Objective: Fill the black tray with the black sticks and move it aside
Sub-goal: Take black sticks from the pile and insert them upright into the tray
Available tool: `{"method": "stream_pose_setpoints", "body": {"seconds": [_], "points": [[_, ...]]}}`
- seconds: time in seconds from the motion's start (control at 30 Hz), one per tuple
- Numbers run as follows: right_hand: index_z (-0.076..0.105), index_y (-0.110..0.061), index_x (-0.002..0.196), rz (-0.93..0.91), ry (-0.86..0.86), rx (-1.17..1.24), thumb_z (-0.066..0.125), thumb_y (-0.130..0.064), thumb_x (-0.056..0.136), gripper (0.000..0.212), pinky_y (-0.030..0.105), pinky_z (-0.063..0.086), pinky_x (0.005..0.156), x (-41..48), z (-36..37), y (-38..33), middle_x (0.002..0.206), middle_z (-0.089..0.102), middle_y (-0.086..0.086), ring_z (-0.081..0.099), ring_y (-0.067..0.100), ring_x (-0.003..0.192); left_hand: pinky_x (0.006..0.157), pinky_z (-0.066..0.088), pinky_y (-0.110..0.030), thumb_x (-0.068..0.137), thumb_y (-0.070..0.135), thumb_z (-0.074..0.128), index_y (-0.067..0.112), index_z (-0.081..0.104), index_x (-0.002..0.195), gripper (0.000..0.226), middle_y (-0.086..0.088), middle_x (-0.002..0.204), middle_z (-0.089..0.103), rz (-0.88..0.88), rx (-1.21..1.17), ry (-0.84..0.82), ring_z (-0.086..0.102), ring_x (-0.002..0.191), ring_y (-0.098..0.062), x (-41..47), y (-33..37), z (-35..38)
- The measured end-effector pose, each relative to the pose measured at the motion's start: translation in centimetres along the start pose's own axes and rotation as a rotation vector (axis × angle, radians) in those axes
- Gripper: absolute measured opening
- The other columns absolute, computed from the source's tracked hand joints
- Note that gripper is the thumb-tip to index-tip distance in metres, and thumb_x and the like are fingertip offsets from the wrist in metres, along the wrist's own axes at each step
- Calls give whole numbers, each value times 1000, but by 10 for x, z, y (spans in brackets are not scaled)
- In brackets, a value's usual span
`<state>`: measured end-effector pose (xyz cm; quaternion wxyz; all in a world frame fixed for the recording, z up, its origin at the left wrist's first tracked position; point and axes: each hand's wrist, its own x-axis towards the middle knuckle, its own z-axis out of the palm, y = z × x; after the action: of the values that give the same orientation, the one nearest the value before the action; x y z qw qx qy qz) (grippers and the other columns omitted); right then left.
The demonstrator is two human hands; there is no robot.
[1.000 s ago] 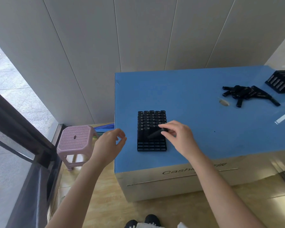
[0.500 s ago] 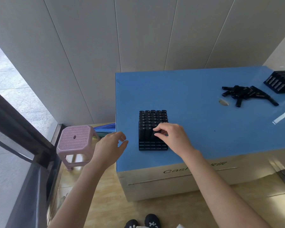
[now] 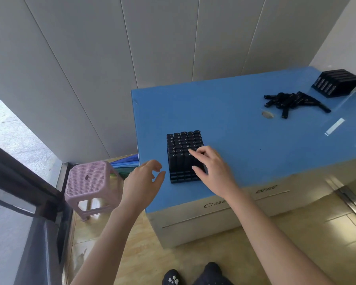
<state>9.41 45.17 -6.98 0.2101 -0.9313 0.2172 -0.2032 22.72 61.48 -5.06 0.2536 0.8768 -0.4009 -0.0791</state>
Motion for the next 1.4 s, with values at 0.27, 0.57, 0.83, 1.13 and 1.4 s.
{"method": "stream_pose_setpoints", "body": {"seconds": [0.27, 0.57, 0.83, 1.13, 1.4], "points": [[60, -25, 117, 225, -92, 80, 51, -24, 94, 26, 27, 50, 81, -47, -55, 49, 101, 59, -17, 55, -3, 90, 71, 50, -30, 93, 31, 50, 25, 61, 99, 14, 16, 93, 61, 158, -41, -75, 61, 84, -8, 8, 73, 28], [60, -27, 117, 355, -77, 55, 44, -30, 97, 26, 28, 48, 82, -101, -151, 151, 104, 59, -15, 57, 4, 95, 68, 42, -26, 94, 34, 49, 24, 60, 106, 20, 15, 97, 60, 200, -22, -99, 55, 82, -11, 18, 193, 106], [64, -26, 111, 377, -59, 48, 46, -30, 95, 24, 31, 48, 85, -135, -236, 256, 109, 65, -11, 59, 7, 95, 68, 39, -25, 93, 36, 49, 26, 59, 103, 18, 18, 101, 61, 154, -82, -103, 59, 89, -8, 19, 310, 185], [65, -26, 107, 395, -75, 67, 50, -25, 93, 21, 29, 47, 83, -111, -265, 337, 103, 65, -11, 60, 6, 89, 69, 41, -25, 93, 36, 49, 26, 59, 103, 18, 16, 100, 61, 118, -53, -106, 59, 90, -8, 60, 372, 226], [66, -27, 104, 399, -84, 57, 51, -24, 92, 19, 31, 49, 81, -33, -278, 422, 93, 62, -17, 57, 5, 82, 71, 39, -25, 94, 35, 48, 24, 59, 106, 20, 15, 102, 61, 98, -46, -72, 57, 93, -10, 153, 415, 258]]}}
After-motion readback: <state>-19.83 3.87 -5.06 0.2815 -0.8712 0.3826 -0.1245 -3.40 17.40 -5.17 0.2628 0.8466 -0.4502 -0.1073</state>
